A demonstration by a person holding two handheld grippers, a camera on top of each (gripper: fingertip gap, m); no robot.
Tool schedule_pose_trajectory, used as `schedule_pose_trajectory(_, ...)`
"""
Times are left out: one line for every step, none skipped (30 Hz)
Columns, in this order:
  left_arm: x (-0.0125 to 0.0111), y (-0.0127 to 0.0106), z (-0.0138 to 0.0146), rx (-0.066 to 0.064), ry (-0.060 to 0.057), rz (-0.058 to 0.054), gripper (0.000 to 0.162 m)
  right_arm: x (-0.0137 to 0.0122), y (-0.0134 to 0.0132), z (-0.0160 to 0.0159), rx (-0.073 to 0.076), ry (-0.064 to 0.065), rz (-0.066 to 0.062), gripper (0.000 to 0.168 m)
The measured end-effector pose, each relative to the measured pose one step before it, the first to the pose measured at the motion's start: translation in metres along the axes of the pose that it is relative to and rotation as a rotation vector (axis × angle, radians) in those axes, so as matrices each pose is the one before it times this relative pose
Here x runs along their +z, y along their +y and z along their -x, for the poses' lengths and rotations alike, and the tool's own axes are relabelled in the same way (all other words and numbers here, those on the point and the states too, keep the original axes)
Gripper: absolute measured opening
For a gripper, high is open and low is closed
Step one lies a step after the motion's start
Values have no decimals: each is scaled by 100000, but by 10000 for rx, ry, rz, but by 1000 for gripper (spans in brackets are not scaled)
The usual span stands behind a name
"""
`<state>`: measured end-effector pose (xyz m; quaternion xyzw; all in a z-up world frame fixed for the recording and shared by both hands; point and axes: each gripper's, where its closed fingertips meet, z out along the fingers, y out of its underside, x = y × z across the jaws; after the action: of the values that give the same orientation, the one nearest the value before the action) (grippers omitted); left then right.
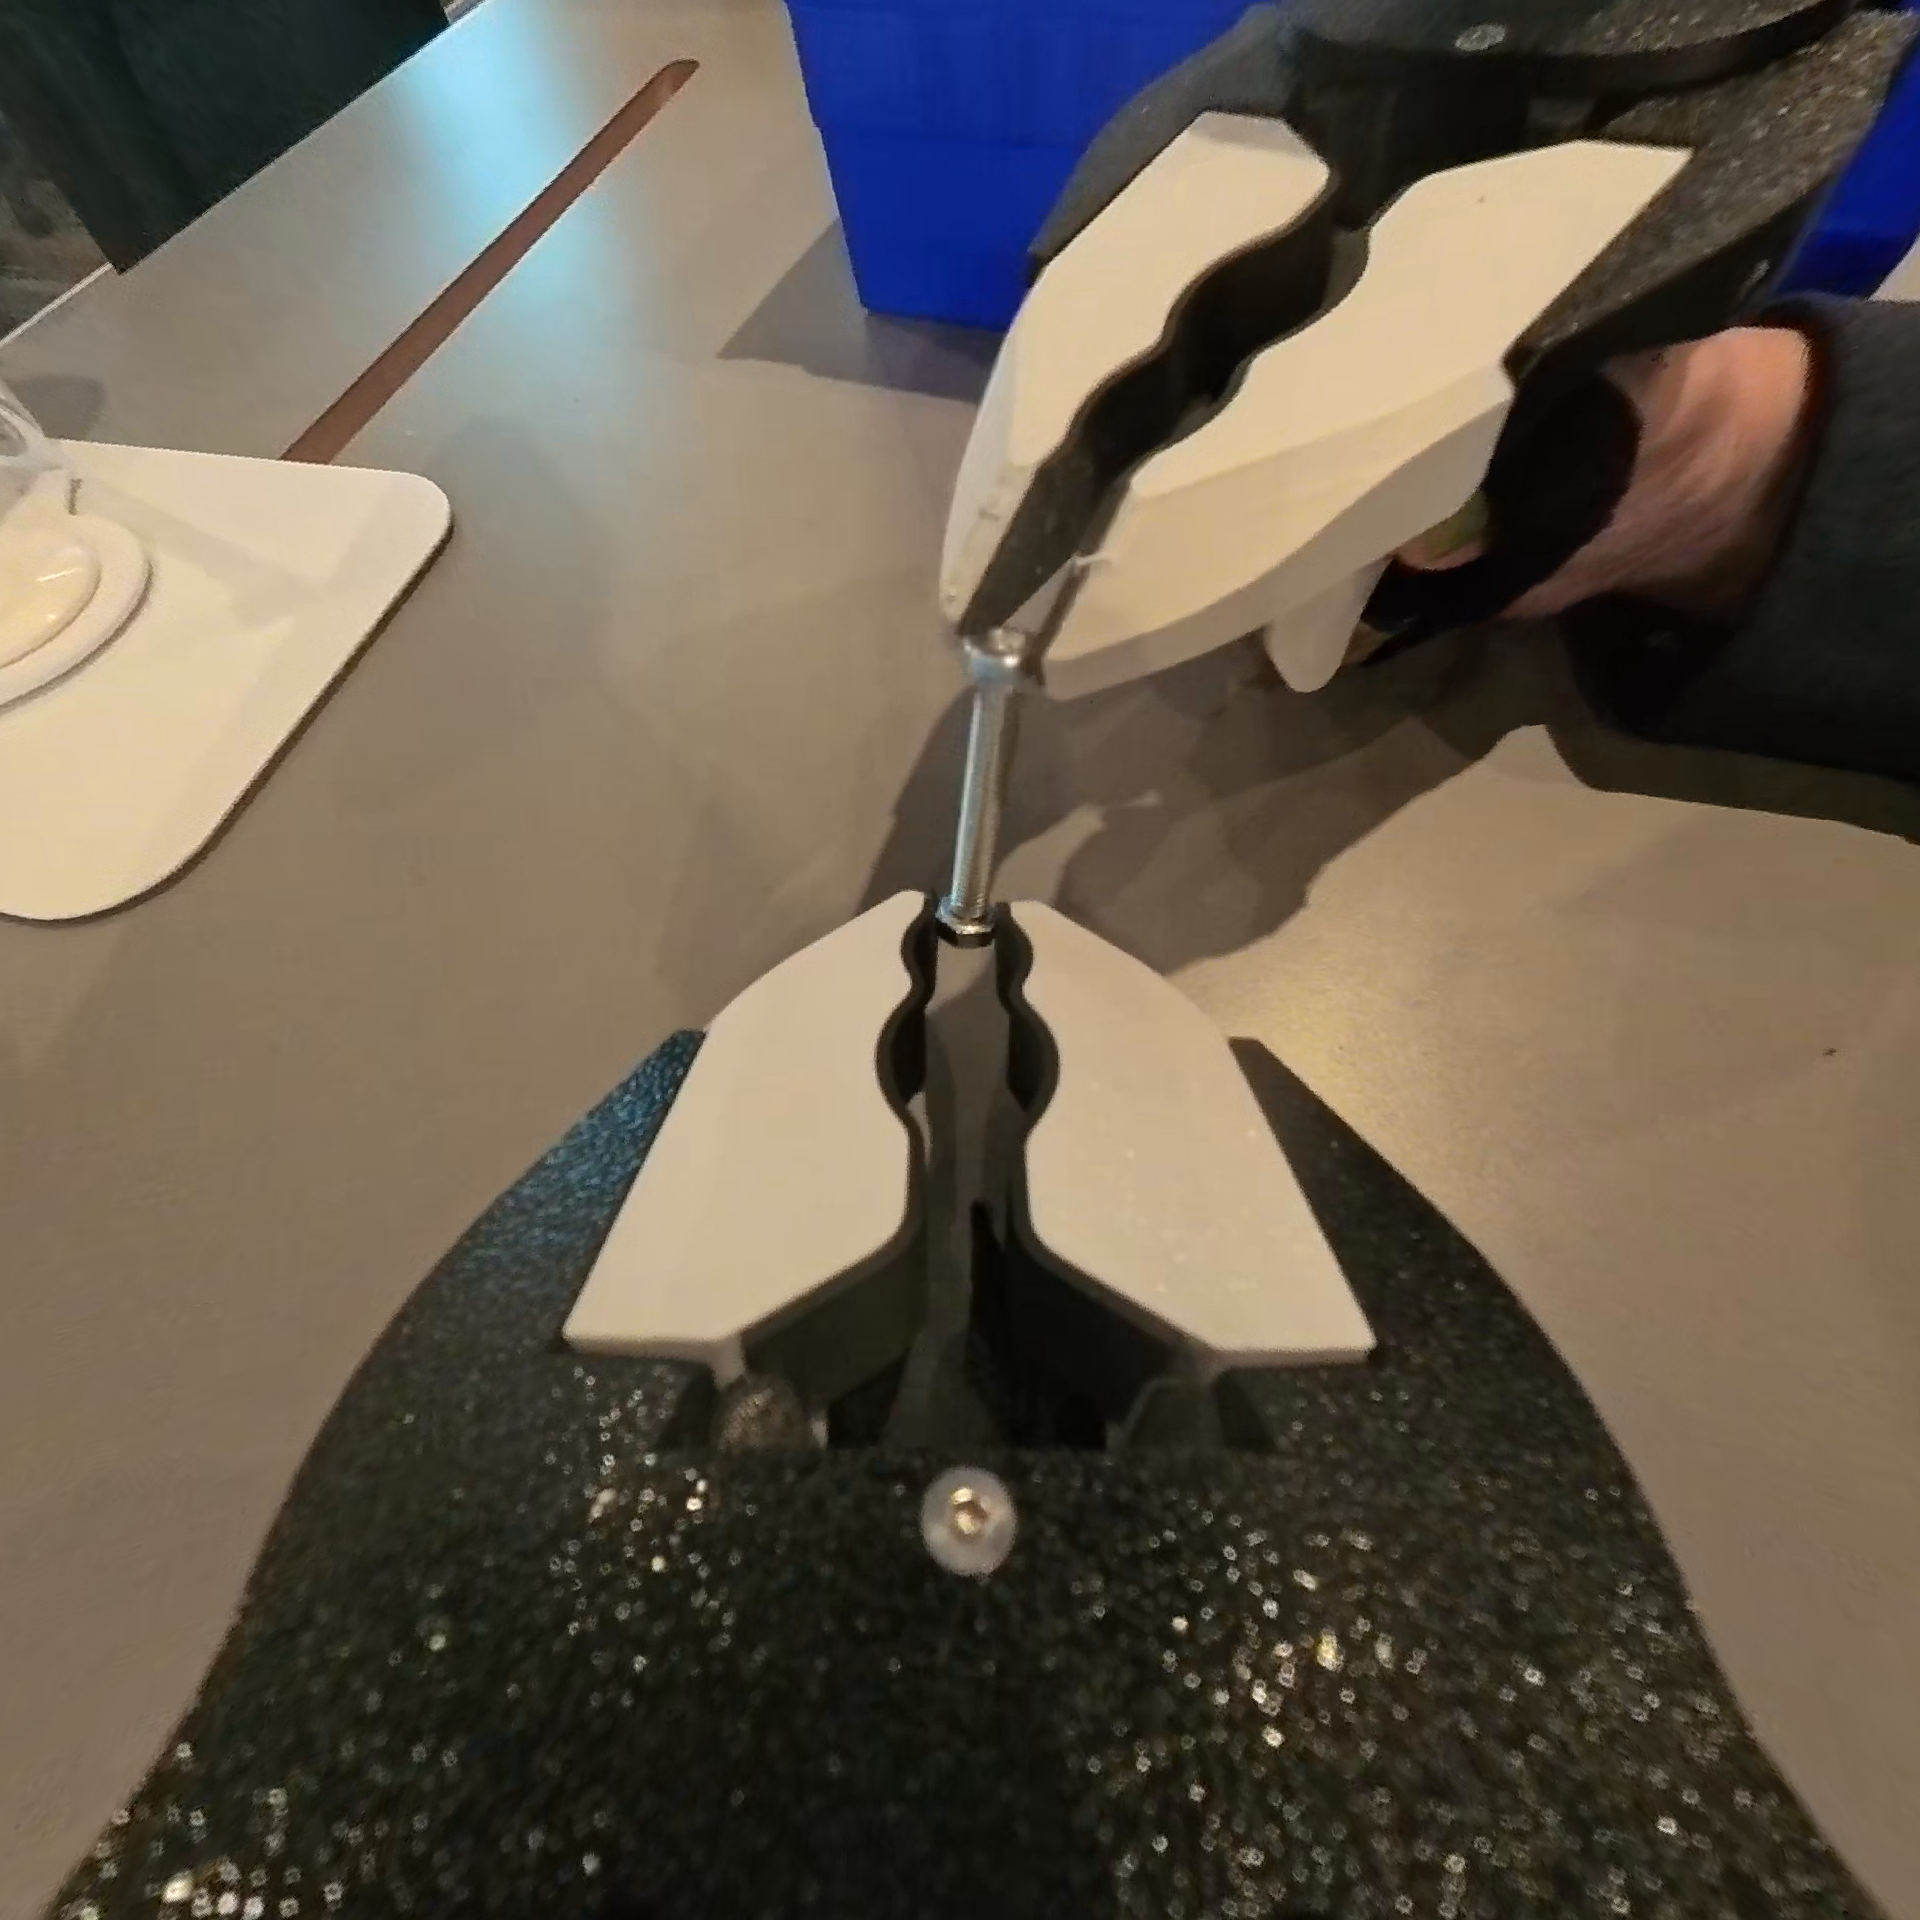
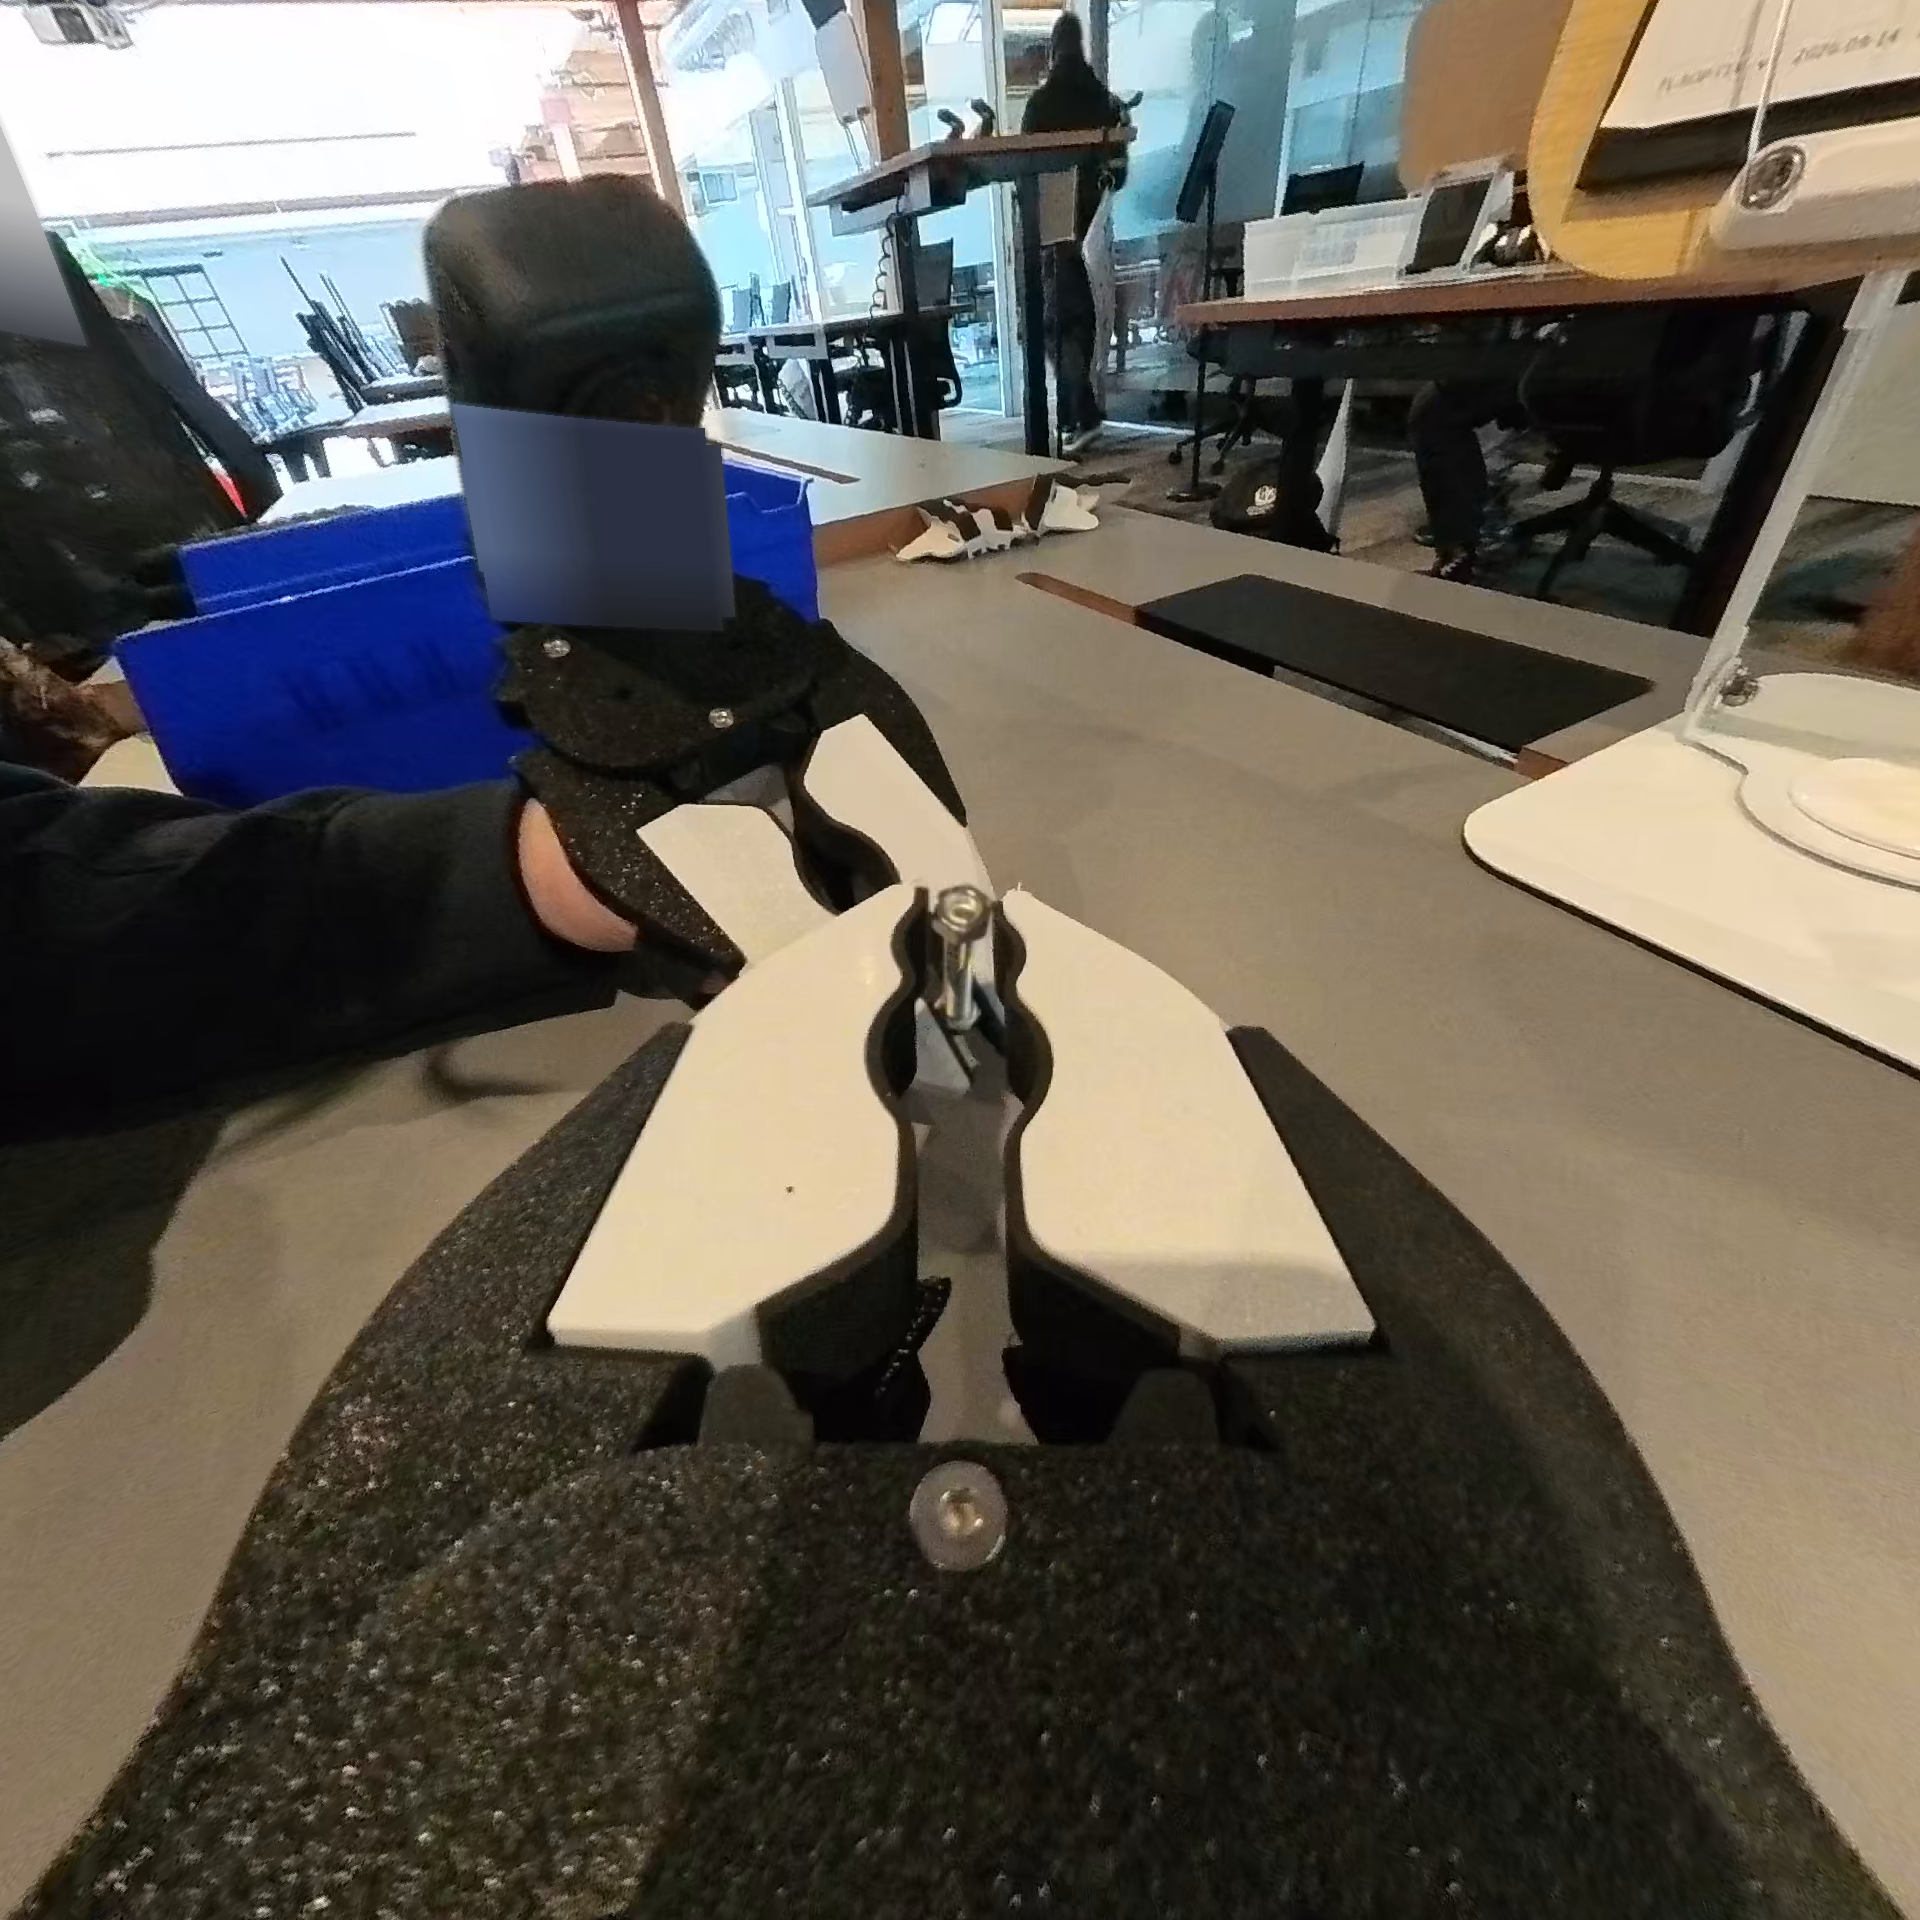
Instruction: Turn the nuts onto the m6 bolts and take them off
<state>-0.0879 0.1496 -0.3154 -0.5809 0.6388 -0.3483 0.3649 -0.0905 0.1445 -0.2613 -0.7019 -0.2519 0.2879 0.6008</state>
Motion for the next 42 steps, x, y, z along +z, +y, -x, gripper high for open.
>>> schedule_pose_trajectory(-44,-65,23,-49,16,-54,10,-12,-15,7,1,-11,-13,12)
schedule_pose_trajectory(-51,-63,27,-53,17,-57,10,-1,-9,-3,1,8,-8,12)
schedule_pose_trajectory(-41,-55,39,-48,11,-53,10,-3,-5,7,-7,-4,-5,13)
schedule_pose_trajectory(-40,-47,19,-36,10,-41,10,0,-10,8,-10,0,-1,13)
schedule_pose_trajectory(-14,-25,6,-21,6,-25,10,-1,-7,5,-10,7,-8,14)
schedule_pose_trajectory(-15,-12,17,-13,-6,-11,10,-18,-25,-5,-11,14,-24,15)
schedule_pose_trajectory(5,3,13,-13,-1,5,10,-33,-48,-11,-4,11,-43,17)
schedule_pose_trajectory(20,14,-1,-14,1,15,10,-43,-92,-26,6,18,-70,19)
schedule_pose_trajectory(18,18,10,-11,2,17,11,-44,-128,22,7,-19,-107,21)
schedule_pose_trajectory(13,17,3,-8,1,13,11,-36,-157,104,6,-77,-129,22)
schedule_pose_trajectory(6,0,5,-3,-5,3,11,-28,-113,106,21,-75,-91,22)
schedule_pose_trajectory(4,-7,3,0,-2,-6,11,2,-10,23,25,-31,-13,22)
schedule_pose_trajectory(-6,-17,2,-2,-3,-10,10,11,17,32,3,-29,15,22)
schedule_pose_trajectory(-4,-4,0,-6,4,-7,10,17,23,34,-16,-14,16,22)
schedule_pose_trajectory(-5,-1,10,-8,3,-5,10,13,19,13,-23,4,13,22)
schedule_pose_trajectory(3,-5,1,-8,3,-4,10,9,13,18,-15,-1,9,22)
schedule_pose_trajectory(-1,-16,11,-4,-2,-6,10,8,9,1,-1,-1,8,22)
schedule_pose_trajectory(-5,-3,0,-3,-2,-6,10,11,5,12,2,-8,5,22)
schedule_pose_trajectory(0,-1,11,-7,3,-1,10,-1,2,23,0,-18,1,21)
schedule_pose_trajectory(2,-3,13,-8,-7,-3,10,8,0,33,-6,-23,0,21)
schedule_pose_trajectory(2,-4,25,-11,-10,-4,10,-8,6,62,-7,-35,3,20)
schedule_pose_trajectory(-1,-16,14,-15,-3,-6,10,-7,26,94,0,-62,11,20)
schedule_pose_trajectory(-10,-4,16,-17,1,-11,10,-21,12,121,15,-85,9,18)
schedule_pose_trajectory(-4,-22,11,-22,3,-15,10,-33,1,70,30,-64,-6,17)
schedule_pose_trajectory(-14,-15,15,-20,8,-13,10,-38,-38,-65,37,39,-29,17)
schedule_pose_trajectory(-8,-15,-1,-16,8,-9,10,-36,-55,-130,29,85,-50,18)
schedule_pose_trajectory(-5,-3,3,-10,7,-7,10,-32,-47,-93,15,60,-37,20)
schedule_pose_trajectory(2,-3,-5,-1,3,-2,10,14,1,-41,-7,38,0,21)
schedule_pose_trajectory(4,4,0,3,2,7,10,52,49,-54,-34,59,37,23)
schedule_pose_trajectory(23,11,-7,4,0,12,10,92,71,-36,-64,73,60,25)
schedule_pose_trajectory(10,5,3,6,-6,11,10,86,94,55,-81,11,78,26)
schedule_pose_trajectory(8,14,-3,5,-3,8,10,92,105,120,-68,-44,90,26)
schedule_pose_trajectory(9,-4,19,-4,-9,0,10,52,86,134,-49,-66,67,25)
schedule_pose_trajectory(-9,-12,21,-14,-9,-6,10,-13,42,212,-30,-131,29,23)
schedule_pose_trajectory(-2,-8,10,-21,4,-10,10,-91,8,262,12,-176,-2,17)
schedule_pose_trajectory(-9,-13,9,-22,12,-8,10,-125,-23,23,54,-10,-33,17)
schedule_pose_trajectory(-8,2,2,-10,8,-3,10,-145,-117,-51,20,48,-96,17)
schedule_pose_trajectory(7,-2,-9,3,1,2,11,-104,-133,-83,10,65,-113,17)
schedule_pose_trajectory(13,18,-12,10,7,14,11,-22,-36,-177,46,103,-25,20)
schedule_pose_trajectory(23,22,-26,12,12,25,10,56,44,-227,44,142,36,23)
schedule_pose_trajectory(33,32,-22,14,11,30,10,81,50,-165,-15,128,44,27)
schedule_pose_trajectory(21,25,-17,15,7,28,10,96,43,-98,-65,110,34,28)
